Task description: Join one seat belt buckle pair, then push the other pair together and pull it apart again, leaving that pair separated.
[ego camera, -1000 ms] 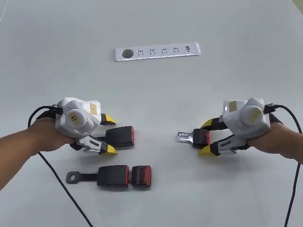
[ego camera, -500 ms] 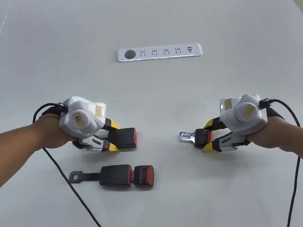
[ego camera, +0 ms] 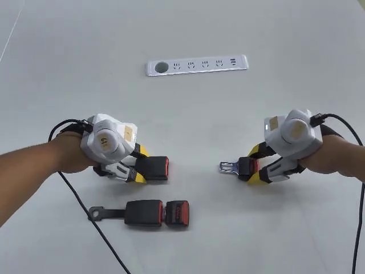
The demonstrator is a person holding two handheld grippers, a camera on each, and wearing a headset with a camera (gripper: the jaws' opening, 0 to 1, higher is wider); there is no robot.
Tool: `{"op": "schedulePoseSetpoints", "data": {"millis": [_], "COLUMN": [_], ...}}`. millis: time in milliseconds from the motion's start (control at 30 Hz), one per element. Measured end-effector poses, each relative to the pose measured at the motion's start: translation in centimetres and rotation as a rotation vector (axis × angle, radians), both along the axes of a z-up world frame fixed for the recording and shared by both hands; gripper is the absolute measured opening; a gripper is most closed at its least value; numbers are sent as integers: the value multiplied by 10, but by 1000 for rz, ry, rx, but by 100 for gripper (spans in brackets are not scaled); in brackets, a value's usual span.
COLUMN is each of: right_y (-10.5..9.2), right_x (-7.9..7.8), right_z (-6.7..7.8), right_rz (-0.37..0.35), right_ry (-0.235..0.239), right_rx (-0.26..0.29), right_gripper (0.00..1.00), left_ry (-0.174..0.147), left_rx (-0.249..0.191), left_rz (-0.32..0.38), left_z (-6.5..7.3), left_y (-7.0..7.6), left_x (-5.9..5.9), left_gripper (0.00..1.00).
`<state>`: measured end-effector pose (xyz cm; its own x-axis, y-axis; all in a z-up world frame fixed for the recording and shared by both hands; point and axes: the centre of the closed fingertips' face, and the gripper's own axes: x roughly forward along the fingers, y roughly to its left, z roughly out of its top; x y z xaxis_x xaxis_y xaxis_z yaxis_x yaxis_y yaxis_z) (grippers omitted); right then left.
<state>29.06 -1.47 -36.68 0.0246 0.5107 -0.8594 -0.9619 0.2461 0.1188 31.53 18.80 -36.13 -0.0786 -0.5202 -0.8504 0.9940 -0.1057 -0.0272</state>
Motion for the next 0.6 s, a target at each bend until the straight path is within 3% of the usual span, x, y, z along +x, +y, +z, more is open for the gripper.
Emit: {"op": "schedulePoseSetpoints", "data": {"millis": [600], "right_y": [37], "right_x": [10], "right_z": [-4], "right_rz": [61], "right_ry": [-9], "right_rx": [14], "right_gripper": [35], "left_ry": [4], "left_rx": [4], "left_rz": [-1], "left_z": [1], "left_y": [0], "left_x": [-3], "left_gripper": [33]}}
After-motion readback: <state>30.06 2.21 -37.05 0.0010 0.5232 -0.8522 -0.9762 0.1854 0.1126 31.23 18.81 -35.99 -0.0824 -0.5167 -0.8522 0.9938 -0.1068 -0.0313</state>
